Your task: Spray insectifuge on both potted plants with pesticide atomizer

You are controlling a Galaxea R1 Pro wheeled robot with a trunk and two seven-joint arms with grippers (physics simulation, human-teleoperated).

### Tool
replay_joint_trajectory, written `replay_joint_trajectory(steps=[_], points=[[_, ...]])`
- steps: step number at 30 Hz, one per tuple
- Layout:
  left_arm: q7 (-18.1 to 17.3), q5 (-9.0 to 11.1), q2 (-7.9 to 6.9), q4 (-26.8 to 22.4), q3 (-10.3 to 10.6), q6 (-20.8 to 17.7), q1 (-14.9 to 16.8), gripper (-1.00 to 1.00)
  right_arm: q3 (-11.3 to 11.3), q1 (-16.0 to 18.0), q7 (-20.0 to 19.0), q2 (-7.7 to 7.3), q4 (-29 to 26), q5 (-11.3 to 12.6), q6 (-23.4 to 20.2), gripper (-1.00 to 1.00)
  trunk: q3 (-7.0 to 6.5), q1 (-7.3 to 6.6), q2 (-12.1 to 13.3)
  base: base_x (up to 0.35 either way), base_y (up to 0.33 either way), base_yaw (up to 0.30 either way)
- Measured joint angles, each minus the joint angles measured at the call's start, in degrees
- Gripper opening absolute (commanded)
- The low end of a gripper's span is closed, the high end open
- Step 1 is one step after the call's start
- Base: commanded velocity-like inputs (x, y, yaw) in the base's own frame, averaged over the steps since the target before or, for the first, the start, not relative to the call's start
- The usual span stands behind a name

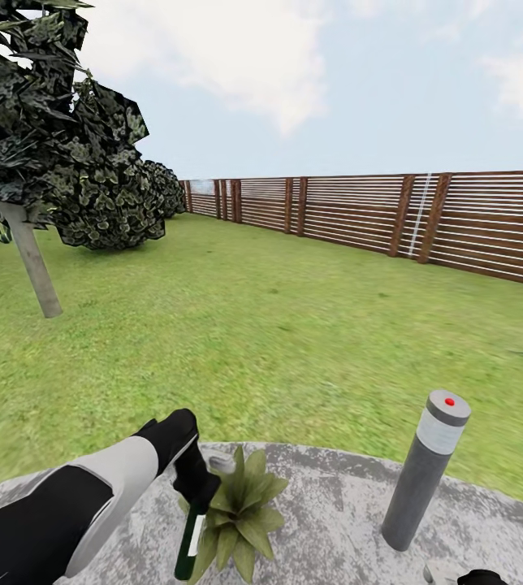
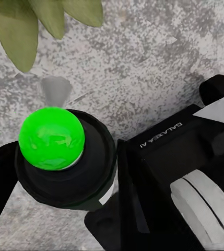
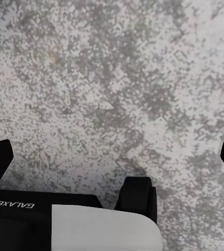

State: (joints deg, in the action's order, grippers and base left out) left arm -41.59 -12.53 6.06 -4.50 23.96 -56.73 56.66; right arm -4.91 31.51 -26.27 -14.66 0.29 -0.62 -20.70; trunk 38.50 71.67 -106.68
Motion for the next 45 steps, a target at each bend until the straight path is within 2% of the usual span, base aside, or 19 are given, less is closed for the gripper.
replay_joint_trajectory(steps=[2,3,6,7,11,25,30,34,45], points=[[-4.3,-0.1,-0.34,0.0,0.1,0.1,0.0,-1.0,0.0,0.0,0.0,0.0,0.0,0.0,0.0,1.0,0.0,0.0,0.0,0.0,0.0,0.0],[-7.0,-0.3,-1.3,0.0,0.3,0.5,0.0,-1.0,0.0,0.0,0.0,0.0,0.0,0.0,0.0,1.0,0.0,0.0,0.0,0.0,0.0,0.0],[-9.8,-0.6,-3.31,-0.1,0.7,1.5,0.0,-1.0,0.0,0.0,0.0,0.0,0.0,0.0,0.0,1.0,0.0,0.0,0.0,0.0,0.0,0.0],[-10.0,-0.6,-3.55,-0.1,0.9,1.7,0.0,-1.0,0.0,0.0,0.0,0.0,0.0,0.0,0.0,1.0,0.0,0.0,0.0,0.0,0.0,0.0],[-10.5,-0.5,-3.79,-0.1,3.0,1.9,0.0,-1.0,0.0,0.0,0.0,0.0,0.0,0.0,0.0,1.0,0.0,0.0,0.0,0.0,0.0,0.0],[-10.6,-0.5,-3.4,-0.1,3.3,1.8,0.0,-1.0,0.0,0.0,0.0,-0.01,0.0,0.0,0.0,1.0,0.0,0.0,0.0,0.05,0.079,-0.056],[-10.6,-0.6,-3.26,-0.1,5.2,1.8,0.0,-1.0,0.0,0.0,0.0,-0.01,0.0,0.0,0.0,1.0,0.0,0.0,0.0,0.001,0.001,-0.25],[-10.6,-0.6,-2.56,-0.1,6.0,1.7,0.0,-1.0,0.0,0.0,0.0,-0.01,0.0,0.0,0.0,1.0,0.0,-0.01,0.0,0.065,0.051,-0.235],[-10.7,-0.6,-1.99,-0.1,6.3,1.5,0.0,-1.0,0.0,0.0,0.0,0.0,0.0,0.0,0.0,1.0,0.0,0.0,0.0,0.134,0.118,-0.03]])
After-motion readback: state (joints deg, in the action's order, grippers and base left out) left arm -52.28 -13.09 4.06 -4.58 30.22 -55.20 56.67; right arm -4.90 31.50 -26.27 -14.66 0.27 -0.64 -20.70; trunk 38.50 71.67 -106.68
